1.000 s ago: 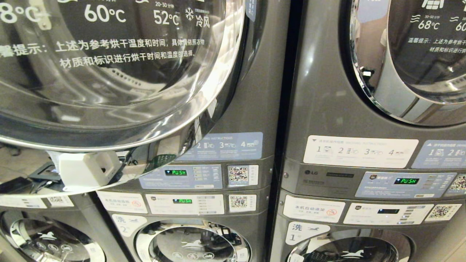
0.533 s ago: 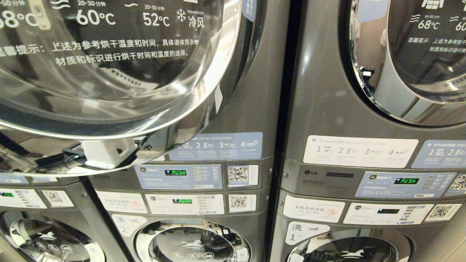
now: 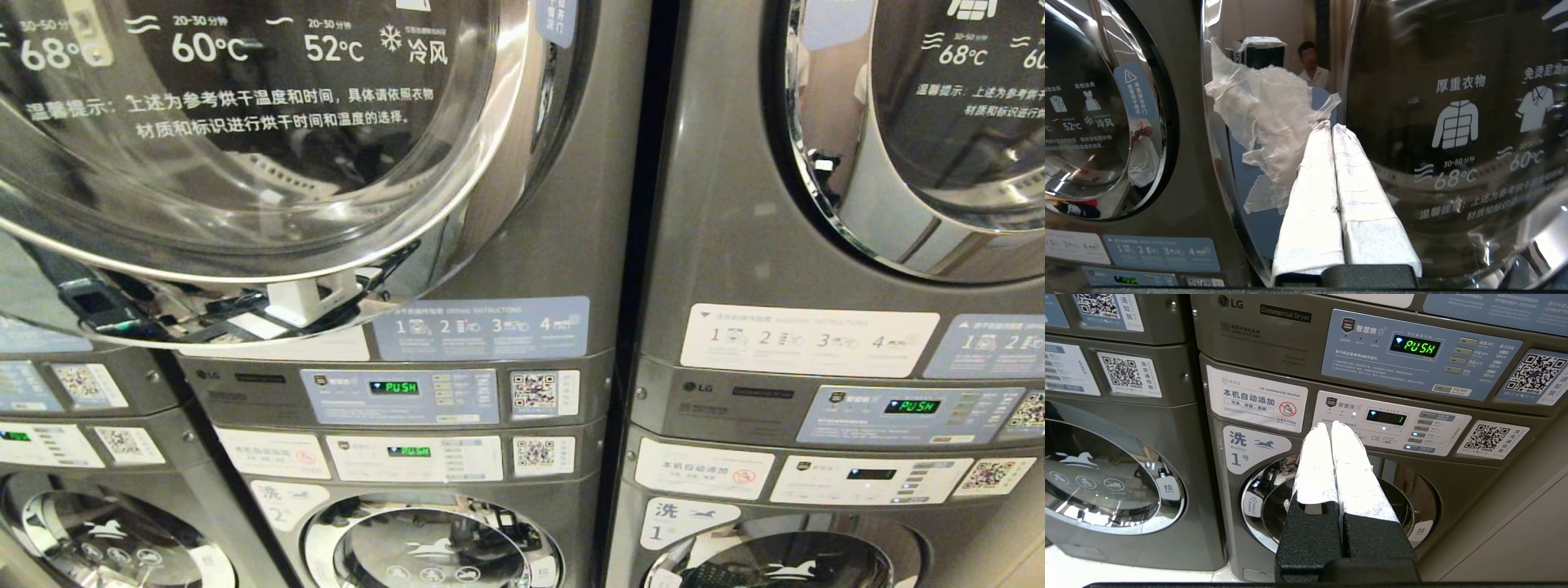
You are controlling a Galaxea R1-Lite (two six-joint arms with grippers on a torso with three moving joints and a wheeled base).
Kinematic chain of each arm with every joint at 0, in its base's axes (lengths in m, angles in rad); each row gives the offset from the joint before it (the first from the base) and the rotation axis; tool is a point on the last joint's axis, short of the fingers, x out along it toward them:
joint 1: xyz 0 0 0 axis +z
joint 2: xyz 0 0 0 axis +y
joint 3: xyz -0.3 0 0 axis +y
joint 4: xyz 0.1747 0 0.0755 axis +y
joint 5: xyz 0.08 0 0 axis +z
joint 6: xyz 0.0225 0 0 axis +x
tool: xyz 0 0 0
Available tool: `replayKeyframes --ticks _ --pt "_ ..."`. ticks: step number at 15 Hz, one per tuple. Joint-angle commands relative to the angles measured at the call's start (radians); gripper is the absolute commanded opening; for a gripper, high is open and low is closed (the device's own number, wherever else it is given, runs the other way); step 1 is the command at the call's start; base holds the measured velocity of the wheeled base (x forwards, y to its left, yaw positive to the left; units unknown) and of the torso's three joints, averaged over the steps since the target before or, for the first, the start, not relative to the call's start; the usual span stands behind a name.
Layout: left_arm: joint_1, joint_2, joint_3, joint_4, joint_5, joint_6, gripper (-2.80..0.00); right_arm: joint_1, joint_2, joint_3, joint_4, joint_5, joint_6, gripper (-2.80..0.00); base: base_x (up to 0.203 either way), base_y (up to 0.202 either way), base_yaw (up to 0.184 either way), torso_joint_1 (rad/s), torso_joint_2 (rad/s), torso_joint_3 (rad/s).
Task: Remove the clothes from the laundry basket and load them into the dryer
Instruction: Close the dryer
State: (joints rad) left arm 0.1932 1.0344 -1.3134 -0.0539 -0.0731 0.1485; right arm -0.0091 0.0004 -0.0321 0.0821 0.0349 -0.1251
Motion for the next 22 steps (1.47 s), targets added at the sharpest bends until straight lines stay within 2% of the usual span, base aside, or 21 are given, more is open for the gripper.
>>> replayKeyframes --ticks 1,5,8,12,14,16,19,22 --pt "0.001 0.092 -0.004 -0.043 0.011 0.0 -2.8 0.0 0.0 0.0 0.001 0.0 -0.001 -2.8 0.0 0.0 0.0 0.0 0.0 0.0" --pt "0.02 0.198 -0.007 -0.108 0.037 -0.003 -2.8 0.0 0.0 0.0 -0.001 0.002 -0.001 -2.8 0.0 0.0 0.0 0.0 0.0 0.0" --pt "0.068 0.318 -0.02 -0.214 0.038 0.0 -2.8 0.0 0.0 0.0 -0.001 0.002 0.001 -2.8 0.0 0.0 0.0 0.0 0.0 0.0" --pt "0.141 0.485 -0.121 -0.32 0.036 -0.004 -2.8 0.0 0.0 0.001 -0.001 0.002 0.001 -2.8 0.0 0.0 0.0 0.0 0.0 0.0" --pt "0.151 0.58 -0.196 -0.365 0.03 -0.028 -2.8 0.0 0.0 0.001 -0.001 0.002 -0.001 -2.8 0.0 0.0 0.0 0.0 0.0 0.0" --pt "0.151 0.67 -0.286 -0.426 -0.014 -0.116 -2.8 0.0 0.0 0.001 -0.002 0.002 -0.001 -2.8 0.0 0.0 0.0 0.0 0.0 0.0" --pt "0.153 0.74 -0.367 -0.49 -0.161 -0.212 -2.8 0.0 0.0 0.001 -0.002 0.0 0.001 -2.8 0.0 0.0 0.0 0.0 0.0 0.0" --pt "0.155 0.766 -0.365 -0.497 -0.208 -0.248 -2.8 0.0 0.0 0.001 -0.002 0.0 -0.001 -2.8 0.0 0.0 0.0 0.0 0.0 0.0"
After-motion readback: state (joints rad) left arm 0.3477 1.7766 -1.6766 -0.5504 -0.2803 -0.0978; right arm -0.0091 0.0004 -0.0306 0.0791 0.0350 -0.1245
